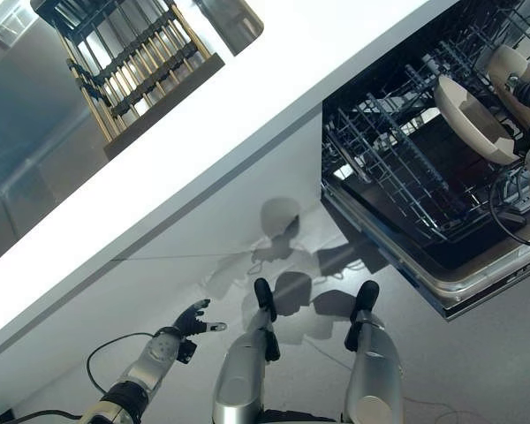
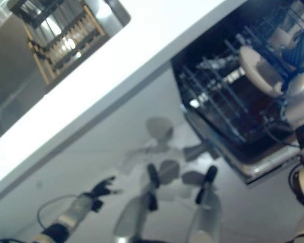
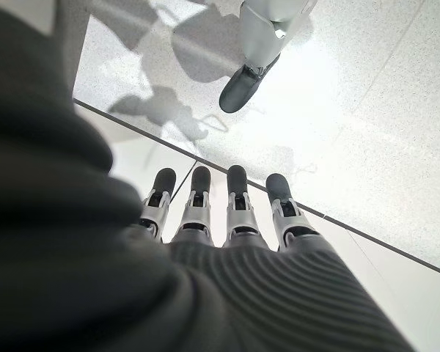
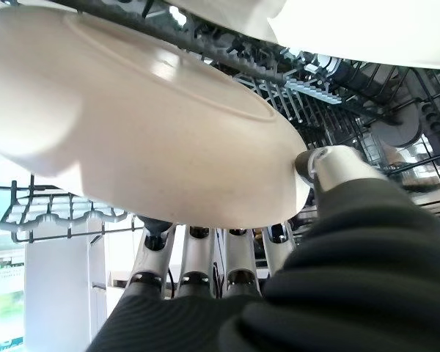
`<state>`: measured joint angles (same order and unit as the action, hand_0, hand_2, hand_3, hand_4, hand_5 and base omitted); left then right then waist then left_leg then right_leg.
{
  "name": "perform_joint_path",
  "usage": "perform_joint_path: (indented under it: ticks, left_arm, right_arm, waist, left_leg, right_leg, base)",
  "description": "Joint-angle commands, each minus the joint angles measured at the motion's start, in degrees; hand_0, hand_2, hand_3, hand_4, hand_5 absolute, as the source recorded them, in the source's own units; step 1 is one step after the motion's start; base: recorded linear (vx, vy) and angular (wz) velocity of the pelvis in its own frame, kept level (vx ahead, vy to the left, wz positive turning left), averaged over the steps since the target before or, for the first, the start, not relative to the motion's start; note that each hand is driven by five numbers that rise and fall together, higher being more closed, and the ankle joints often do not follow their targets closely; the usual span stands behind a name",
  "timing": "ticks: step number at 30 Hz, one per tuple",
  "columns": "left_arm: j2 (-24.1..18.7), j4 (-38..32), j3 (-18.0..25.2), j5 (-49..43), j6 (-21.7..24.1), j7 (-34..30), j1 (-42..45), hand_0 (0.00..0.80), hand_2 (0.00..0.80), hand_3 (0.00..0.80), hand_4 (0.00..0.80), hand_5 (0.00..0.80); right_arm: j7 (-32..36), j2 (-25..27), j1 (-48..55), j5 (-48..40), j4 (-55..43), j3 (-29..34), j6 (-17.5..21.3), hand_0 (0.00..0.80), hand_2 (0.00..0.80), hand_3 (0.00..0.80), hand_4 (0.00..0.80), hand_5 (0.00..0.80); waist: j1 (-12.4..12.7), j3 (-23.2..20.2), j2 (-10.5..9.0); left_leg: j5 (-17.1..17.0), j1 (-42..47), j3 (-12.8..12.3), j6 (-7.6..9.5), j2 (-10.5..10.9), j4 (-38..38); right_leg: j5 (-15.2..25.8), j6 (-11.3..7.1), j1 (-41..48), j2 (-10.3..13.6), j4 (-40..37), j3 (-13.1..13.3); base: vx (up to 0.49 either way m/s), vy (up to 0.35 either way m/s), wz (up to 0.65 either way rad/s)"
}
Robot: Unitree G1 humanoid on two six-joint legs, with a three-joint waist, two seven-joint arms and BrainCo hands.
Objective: Take plates into dishwasher
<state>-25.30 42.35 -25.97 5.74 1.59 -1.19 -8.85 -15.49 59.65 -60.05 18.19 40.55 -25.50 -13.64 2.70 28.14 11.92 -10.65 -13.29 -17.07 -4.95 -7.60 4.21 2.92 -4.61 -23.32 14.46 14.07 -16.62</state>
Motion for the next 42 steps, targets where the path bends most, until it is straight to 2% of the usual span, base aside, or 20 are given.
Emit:
perform_joint_path:
  ticks: [1, 16, 25, 26, 27, 28, 29, 33, 42]
  left_arm:
    - [-1.4, 0.1, -2.3, -0.8, 0.2, -0.3, 0.4, 0.000, 0.000, 0.000, 0.000, 0.000]
    - [-1.2, 1.2, -2.1, -1.2, 0.7, 0.0, -0.6, 0.000, 0.000, 0.000, 0.000, 0.000]
    - [-1.2, 1.5, -2.0, -0.8, 0.9, 0.8, -0.6, 0.000, 0.000, 0.000, 0.000, 0.000]
    - [-1.2, 1.6, -1.9, -1.0, 1.0, 0.7, -0.6, 0.000, 0.000, 0.000, 0.000, 0.000]
    - [-1.3, 1.5, -1.8, -1.1, 1.0, 0.6, -0.6, 0.000, 0.000, 0.000, 0.000, 0.000]
    - [-1.3, 1.5, -1.8, -1.2, 1.0, 0.5, -0.6, 0.000, 0.000, 0.000, 0.000, 0.000]
    - [-1.3, 1.5, -1.8, -1.3, 1.0, 0.5, -0.7, 0.000, 0.000, 0.000, 0.000, 0.000]
    - [-1.4, 1.3, -2.0, -1.2, 0.7, 0.4, -0.9, 0.000, 0.000, 0.000, 0.000, 0.000]
    - [-1.5, 1.2, -1.6, -0.8, 0.5, 0.5, -0.5, 0.000, 0.000, 0.000, 0.000, 0.000]
  right_arm:
    - [1.3, 6.1, -3.0, -1.6, 1.2, -1.0, -0.8, 0.800, 0.800, 0.800, 0.800, 0.800]
    - [3.3, 4.7, -1.4, -1.1, 1.2, -0.5, -1.2, 0.800, 0.800, 0.800, 0.800, 0.800]
    - [2.6, 3.8, -2.1, -1.4, 3.6, -1.2, -2.1, 0.800, 0.800, 0.800, 0.800, 0.800]
    - [2.6, 3.8, -2.1, -1.6, 3.7, -1.3, -2.3, 0.747, 0.747, 0.747, 0.747, 0.747]
    - [2.4, 3.8, -2.0, -1.8, 3.6, -1.3, -2.5, 0.458, 0.458, 0.458, 0.458, 0.458]
    - [2.4, 3.8, -2.0, -1.9, 3.5, -1.2, -2.6, 0.053, 0.053, 0.053, 0.053, 0.053]
    - [2.4, 3.8, -1.9, -2.1, 3.4, -1.1, -2.6, 0.000, 0.000, 0.000, 0.000, 0.000]
    - [2.1, 3.8, -1.6, -1.8, 3.3, -0.8, -2.5, 0.000, 0.000, 0.000, 0.000, 0.000]
    - [0.7, 3.8, -1.8, -1.4, 3.6, -0.8, -2.6, 0.000, 0.000, 0.000, 0.000, 0.000]
  waist:
    - [-0.4, 1.6, -0.34]
    - [-0.3, 1.6, -0.94]
    - [0.4, 1.7, -1.65]
    - [0.5, 1.7, -1.69]
    - [0.5, 1.7, -1.74]
    - [0.6, 1.7, -1.78]
    - [0.5, 1.7, -1.79]
    - [0.4, 1.7, -1.78]
    - [0.7, 1.7, -2.43]
  left_leg:
    - [-1.5, -3.2, 3.4, -3.49, -4.1, -1.3]
    - [-1.3, -2.5, 3.2, -3.27, -4.0, -1.2]
    - [-1.5, -2.9, 2.7, -3.32, -4.1, -0.8]
    - [-1.5, -3.0, 2.7, -3.32, -4.2, -0.8]
    - [-1.6, -3.1, 2.8, -3.28, -4.2, -0.8]
    - [-1.5, -3.1, 2.8, -3.27, -4.2, -0.8]
    - [-1.5, -3.1, 2.9, -3.28, -4.2, -0.9]
    - [-1.4, -3.0, 3.2, -3.25, -4.2, -1.1]
    - [-1.5, -2.5, 2.5, -3.32, -4.3, -0.7]
  right_leg:
    - [-9.1, -0.23, -1.9, 2.0, 10.6, 0.7]
    - [-8.7, -0.49, -0.6, 1.8, 9.9, 0.6]
    - [-6.8, -1.22, -0.1, 2.3, 7.3, -0.7]
    - [-6.9, -1.20, -0.1, 2.2, 7.3, -0.7]
    - [-7.0, -1.16, -0.2, 2.1, 7.5, -0.7]
    - [-7.1, -1.11, -0.1, 2.0, 7.6, -0.6]
    - [-7.3, -1.06, -0.1, 1.9, 7.7, -0.6]
    - [-7.8, -0.90, 0.0, 1.8, 8.5, -0.3]
    - [-6.4, -1.37, 1.1, 2.0, 6.2, -1.4]
  base:
    - [0.000, 0.000, 0.00]
    - [-0.001, 0.002, 0.00]
    - [0.000, 0.000, 0.00]
    - [0.000, 0.000, 0.00]
    - [0.000, 0.000, 0.00]
    - [0.000, 0.000, 0.00]
    - [0.000, 0.000, 0.00]
    - [0.000, 0.000, 0.00]
    - [0.000, 0.004, -0.01]
